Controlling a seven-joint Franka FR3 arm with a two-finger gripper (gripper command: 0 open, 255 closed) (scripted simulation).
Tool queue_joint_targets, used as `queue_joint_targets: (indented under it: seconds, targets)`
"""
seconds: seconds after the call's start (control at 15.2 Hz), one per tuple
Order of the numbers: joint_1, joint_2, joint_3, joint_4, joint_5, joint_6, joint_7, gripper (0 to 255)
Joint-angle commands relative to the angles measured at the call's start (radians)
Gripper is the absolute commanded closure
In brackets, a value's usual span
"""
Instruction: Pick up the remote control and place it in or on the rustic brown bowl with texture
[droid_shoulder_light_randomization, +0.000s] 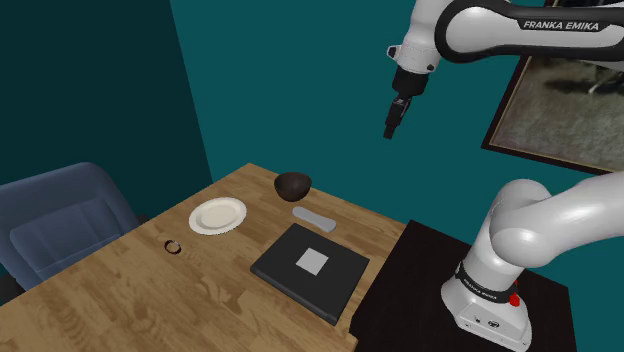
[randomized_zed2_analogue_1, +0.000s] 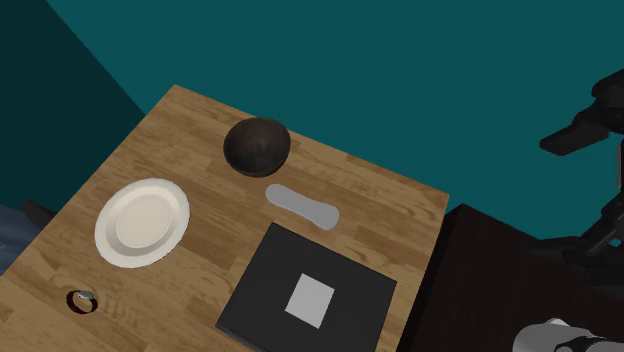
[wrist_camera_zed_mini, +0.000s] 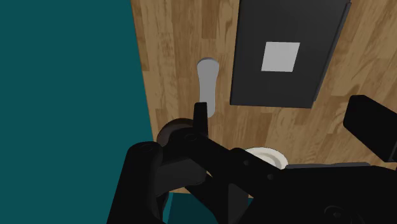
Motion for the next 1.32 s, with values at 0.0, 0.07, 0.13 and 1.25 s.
queue_joint_targets:
  seconds: [0.0, 0.07, 0.13, 1.25]
  targets:
    - [0.0, 0.0, 0.0, 0.0, 0.0, 0.0, 0.0, 0]
    - [-0.001, 0.015, -0.002, -0.021, -0.001, 0.036, 0.002, 0]
    - [-0.002, 0.031, -0.004, -0.041, -0.001, 0.072, 0.004, 0]
    - [-0.013, 0.532, -0.037, -0.163, -0.003, 0.691, 0.029, 0]
